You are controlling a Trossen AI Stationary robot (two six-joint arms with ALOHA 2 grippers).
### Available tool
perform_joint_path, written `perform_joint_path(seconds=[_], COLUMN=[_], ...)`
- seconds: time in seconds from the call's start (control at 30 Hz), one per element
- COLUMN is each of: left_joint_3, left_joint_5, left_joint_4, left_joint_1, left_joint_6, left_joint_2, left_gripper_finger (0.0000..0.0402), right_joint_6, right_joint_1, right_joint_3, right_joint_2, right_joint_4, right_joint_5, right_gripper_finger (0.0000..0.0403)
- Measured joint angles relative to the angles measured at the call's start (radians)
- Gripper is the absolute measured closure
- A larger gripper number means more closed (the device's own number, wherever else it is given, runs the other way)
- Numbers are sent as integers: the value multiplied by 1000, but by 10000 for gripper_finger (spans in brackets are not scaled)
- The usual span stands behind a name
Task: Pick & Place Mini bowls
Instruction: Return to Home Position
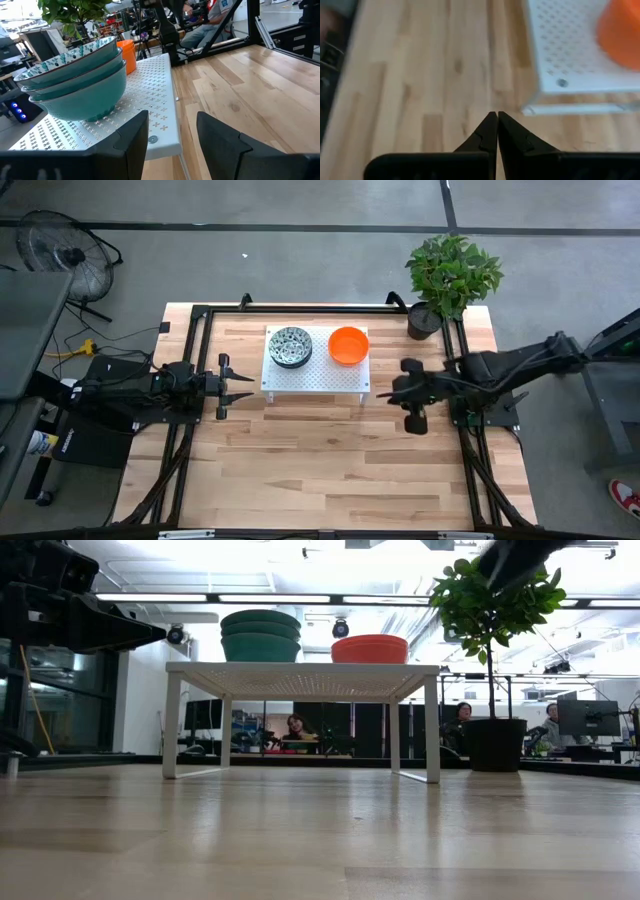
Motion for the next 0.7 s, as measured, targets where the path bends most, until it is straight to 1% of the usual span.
perform_joint_path(seconds=[0.13, 0.3, 0.43, 0.53, 0.7], left_joint_3=[0, 0, 0, 0, 0], left_joint_5=[0, 0, 0, 0, 0], left_joint_4=[0, 0, 0, 0, 0], left_joint_1=[0, 0, 0, 0, 0], left_joint_6=[0, 0, 0, 0, 0], left_joint_2=[0, 0, 0, 0, 0], left_gripper_finger=[238, 238, 238, 238, 238], right_joint_6=[30, 13, -49, -68, -83], right_joint_1=[30, 8, -41, -76, -116], right_joint_3=[-277, -525, -703, -835, -1012], right_joint_2=[-154, -267, -305, -304, -304], right_joint_4=[333, 687, 996, 1218, 1483], right_joint_5=[1, 3, -15, -43, -43], right_gripper_finger=[402, 402, 402, 402, 403])
